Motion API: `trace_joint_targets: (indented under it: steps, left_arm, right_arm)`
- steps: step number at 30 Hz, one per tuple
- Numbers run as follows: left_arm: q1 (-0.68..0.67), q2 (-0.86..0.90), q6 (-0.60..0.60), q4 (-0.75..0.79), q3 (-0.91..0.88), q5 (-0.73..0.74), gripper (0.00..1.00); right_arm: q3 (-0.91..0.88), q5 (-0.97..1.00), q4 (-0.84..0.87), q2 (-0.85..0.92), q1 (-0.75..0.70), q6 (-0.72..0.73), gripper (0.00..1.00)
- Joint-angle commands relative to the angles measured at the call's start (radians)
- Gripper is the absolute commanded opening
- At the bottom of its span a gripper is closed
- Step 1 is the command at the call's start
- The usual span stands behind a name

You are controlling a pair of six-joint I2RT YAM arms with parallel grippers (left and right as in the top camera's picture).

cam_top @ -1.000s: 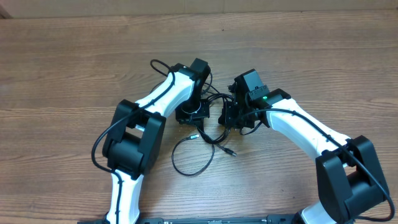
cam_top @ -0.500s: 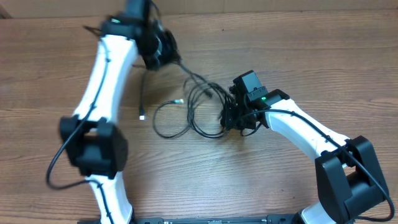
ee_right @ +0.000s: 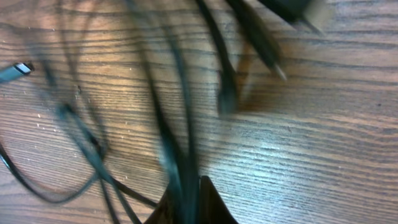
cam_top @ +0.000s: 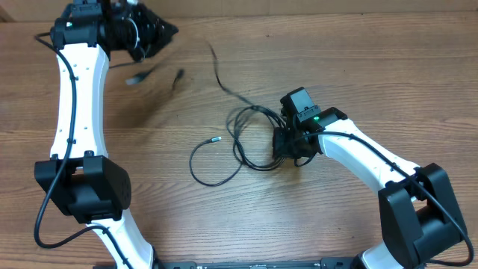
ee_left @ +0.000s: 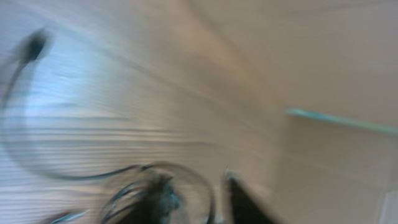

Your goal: Untangle cables

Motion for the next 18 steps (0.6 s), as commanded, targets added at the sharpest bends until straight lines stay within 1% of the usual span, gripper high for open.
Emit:
trace_joint_targets:
  steps: [1,2,3,4,6,7,8,9,11,13,15,18]
  left_arm:
    - [-0.041,0.01,0.198,-0.143,0.006,-0.404,0.88]
    - [-0.056,0.01,0.201,-0.185,0.006,-0.48,0.94]
    - [-0.069,0.01,0.2,-0.216,0.006,-0.533,0.95]
    - [-0.089,0.01,0.192,-0.254,0.006,-0.575,0.93]
    - [-0.125,0.01,0.15,-0.319,-0.01,-0.533,0.83]
    - [-0.148,0.01,0.143,-0.337,-0.027,-0.488,0.76]
    - [-0.177,0.01,0.135,-0.343,-0.054,-0.445,0.66]
    - [-0.208,0.01,0.11,-0.338,-0.09,-0.435,0.62]
    - [-0.269,0.011,0.036,-0.306,-0.179,-0.47,0.62]
    - [-0.313,0.011,-0.05,-0.262,-0.274,-0.471,0.66]
    - [-0.354,0.011,-0.126,-0.219,-0.364,-0.444,0.65]
    - [-0.408,0.011,-0.171,-0.118,-0.467,-0.365,0.64]
  right_arm:
    - [0.008,0.011,0.009,-0.014,0.005,-0.003,0.07]
    - [0.008,0.008,0.013,-0.014,0.005,-0.003,0.07]
    - [0.008,0.008,0.016,-0.014,0.005,-0.003,0.08]
    - [0.008,0.008,0.018,-0.014,0.005,-0.003,0.08]
    - [0.008,0.008,0.019,-0.014,0.005,-0.003,0.08]
    - [0.008,0.008,0.019,-0.014,0.005,-0.003,0.08]
    - [0.008,0.008,0.019,-0.014,0.005,-0.003,0.08]
    - [0.008,0.008,0.018,-0.014,0.005,-0.003,0.08]
    - [0.008,0.005,0.013,-0.014,0.005,-0.003,0.08]
    - [0.008,-0.005,0.013,-0.014,0.005,-0.003,0.08]
    - [0.008,-0.007,0.013,-0.014,0.005,-0.003,0.08]
    - [0.008,-0.007,0.014,-0.014,0.005,-0.003,0.08]
